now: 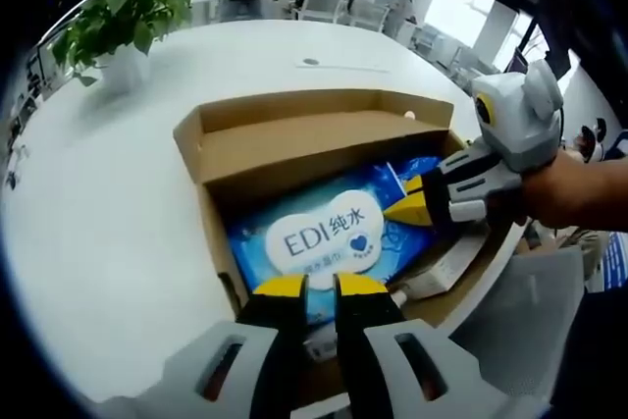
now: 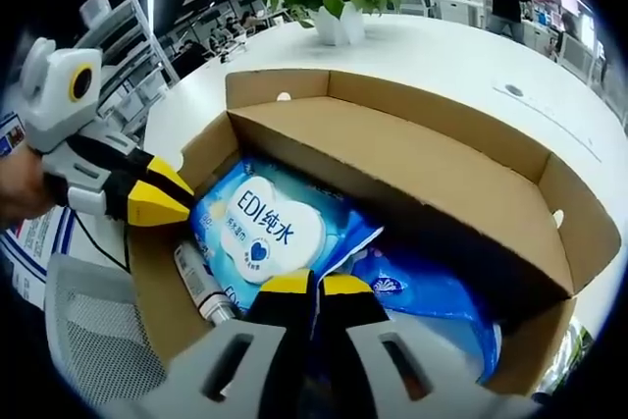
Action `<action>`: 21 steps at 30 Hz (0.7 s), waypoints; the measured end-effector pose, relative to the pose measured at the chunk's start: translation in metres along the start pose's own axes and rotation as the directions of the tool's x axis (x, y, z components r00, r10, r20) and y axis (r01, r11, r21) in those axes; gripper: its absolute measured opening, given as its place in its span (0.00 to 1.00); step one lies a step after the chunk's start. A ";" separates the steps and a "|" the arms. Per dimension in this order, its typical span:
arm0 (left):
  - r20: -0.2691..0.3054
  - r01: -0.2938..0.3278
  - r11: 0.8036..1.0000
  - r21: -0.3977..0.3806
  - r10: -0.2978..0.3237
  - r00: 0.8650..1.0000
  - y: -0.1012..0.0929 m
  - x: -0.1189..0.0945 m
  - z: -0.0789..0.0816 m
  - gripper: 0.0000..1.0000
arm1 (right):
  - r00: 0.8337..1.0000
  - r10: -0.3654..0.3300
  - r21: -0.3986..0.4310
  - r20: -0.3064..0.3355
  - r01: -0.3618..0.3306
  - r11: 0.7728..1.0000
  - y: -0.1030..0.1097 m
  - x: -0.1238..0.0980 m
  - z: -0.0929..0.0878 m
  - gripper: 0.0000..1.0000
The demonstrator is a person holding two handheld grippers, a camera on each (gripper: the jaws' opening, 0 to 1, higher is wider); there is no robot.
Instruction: Operate the shoe box by opening the lid, removing the specified soft item, and placing it in the target area until the item is outside and the box remains undamaged.
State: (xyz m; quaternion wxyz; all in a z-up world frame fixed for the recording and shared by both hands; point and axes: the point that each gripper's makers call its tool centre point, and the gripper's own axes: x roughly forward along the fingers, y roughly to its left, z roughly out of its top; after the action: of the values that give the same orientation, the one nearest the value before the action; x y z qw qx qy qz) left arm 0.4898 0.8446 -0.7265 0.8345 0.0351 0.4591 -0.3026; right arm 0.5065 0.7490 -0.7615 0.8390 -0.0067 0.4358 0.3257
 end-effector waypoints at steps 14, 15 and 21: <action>0.006 0.001 1.000 0.005 -0.001 1.000 -0.003 -0.002 0.001 0.07 | 0.999 -0.036 0.011 0.031 0.036 0.999 -0.010 -0.027 0.003 0.00; 0.007 0.001 1.000 0.006 -0.001 1.000 -0.004 -0.003 0.001 0.07 | 0.999 -0.042 0.013 0.032 0.042 0.999 -0.013 -0.031 0.002 0.00; 0.012 0.006 1.000 0.007 -0.006 1.000 -0.007 -0.002 0.002 0.07 | 0.997 -0.065 0.023 0.039 0.064 0.998 -0.021 -0.045 -0.003 0.00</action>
State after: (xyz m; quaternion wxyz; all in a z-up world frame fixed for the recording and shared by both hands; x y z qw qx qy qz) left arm 0.4870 0.8392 -0.7221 0.8362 0.0349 0.4532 -0.3069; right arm 0.4975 0.7074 -0.7365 0.8577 -0.0050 0.4220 0.2937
